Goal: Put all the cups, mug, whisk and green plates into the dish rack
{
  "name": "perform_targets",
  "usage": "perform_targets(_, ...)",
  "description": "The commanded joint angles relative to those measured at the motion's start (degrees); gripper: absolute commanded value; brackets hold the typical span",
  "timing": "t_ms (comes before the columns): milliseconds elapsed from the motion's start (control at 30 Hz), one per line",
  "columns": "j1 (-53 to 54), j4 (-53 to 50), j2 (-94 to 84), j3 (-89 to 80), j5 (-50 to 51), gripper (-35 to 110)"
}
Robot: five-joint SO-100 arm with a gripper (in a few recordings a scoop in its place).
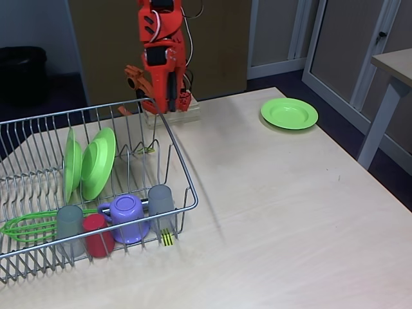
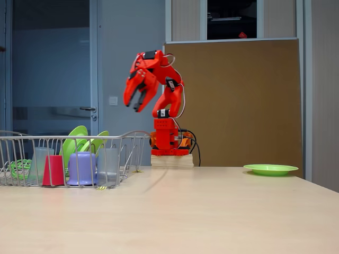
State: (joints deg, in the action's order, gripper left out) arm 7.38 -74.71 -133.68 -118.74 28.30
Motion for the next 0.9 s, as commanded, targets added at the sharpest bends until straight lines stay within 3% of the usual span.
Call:
perform_targets(0, -13.8, -0.5, -0.7, -1.0, 10.5, 15)
perform_targets(233, -34.7, 8.3, 7.3, -4.0, 20.4, 8)
perform_targets(433, -52.0, 15.3, 21.8, 0.1, 43.7, 16)
perform_targets(633, -62.9, 14.5, 42.7, 17.8, 68.9, 27)
perform_targets(867, -70.9, 8.1, 63.8, 41.5, 83.8, 28)
